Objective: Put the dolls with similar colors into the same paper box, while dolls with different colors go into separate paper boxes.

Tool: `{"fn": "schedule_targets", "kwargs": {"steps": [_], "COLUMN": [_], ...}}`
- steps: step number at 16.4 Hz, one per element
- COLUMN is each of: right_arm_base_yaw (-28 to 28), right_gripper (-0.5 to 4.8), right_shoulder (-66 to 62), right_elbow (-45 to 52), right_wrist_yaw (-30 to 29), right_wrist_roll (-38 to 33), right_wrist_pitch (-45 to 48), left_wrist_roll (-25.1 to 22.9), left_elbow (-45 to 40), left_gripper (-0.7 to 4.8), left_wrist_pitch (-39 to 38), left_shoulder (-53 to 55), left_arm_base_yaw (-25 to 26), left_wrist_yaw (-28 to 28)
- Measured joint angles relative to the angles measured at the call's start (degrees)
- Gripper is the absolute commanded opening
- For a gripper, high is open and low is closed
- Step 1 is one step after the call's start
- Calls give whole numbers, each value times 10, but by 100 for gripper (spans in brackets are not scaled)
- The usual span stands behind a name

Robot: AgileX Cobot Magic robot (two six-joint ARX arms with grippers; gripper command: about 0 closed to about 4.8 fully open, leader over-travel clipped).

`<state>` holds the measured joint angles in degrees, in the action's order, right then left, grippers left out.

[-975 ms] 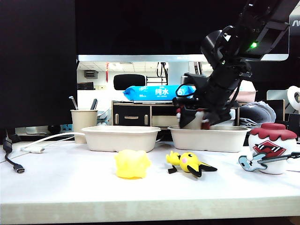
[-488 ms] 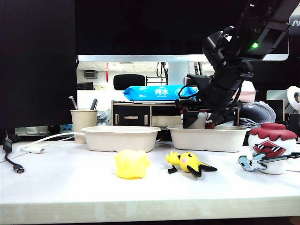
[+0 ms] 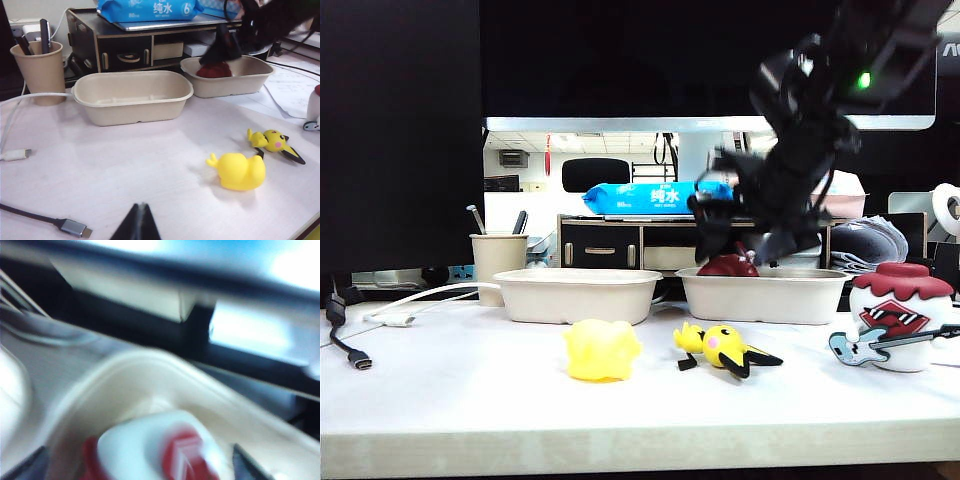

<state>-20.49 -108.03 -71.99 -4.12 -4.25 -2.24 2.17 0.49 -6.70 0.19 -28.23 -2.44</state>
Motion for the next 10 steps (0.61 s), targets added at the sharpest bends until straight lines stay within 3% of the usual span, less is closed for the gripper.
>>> {"fn": "schedule_targets", "kwargs": {"steps": [4,6,10], "right_arm_base_yaw": [1,-3,-78], "right_gripper": [471,472,472], "right_shoulder": [67,90,88], "right_elbow": [-1,-3,-2], "right_wrist_yaw": [-7,-65,-95], "right_wrist_roll": [-2,-2,25], "right_wrist_pitch": [-68,-151,-271], "left_wrist_roll": [0,0,0], "left_elbow": [0,0,0], "left_gripper": [-5,-5,-5], "left_wrist_pitch": [0,-1,-4], "left_shoulder": [0,21,103], "left_arm_base_yaw": [0,-8,-58], "left_wrist_yaw": [0,0,0]}}
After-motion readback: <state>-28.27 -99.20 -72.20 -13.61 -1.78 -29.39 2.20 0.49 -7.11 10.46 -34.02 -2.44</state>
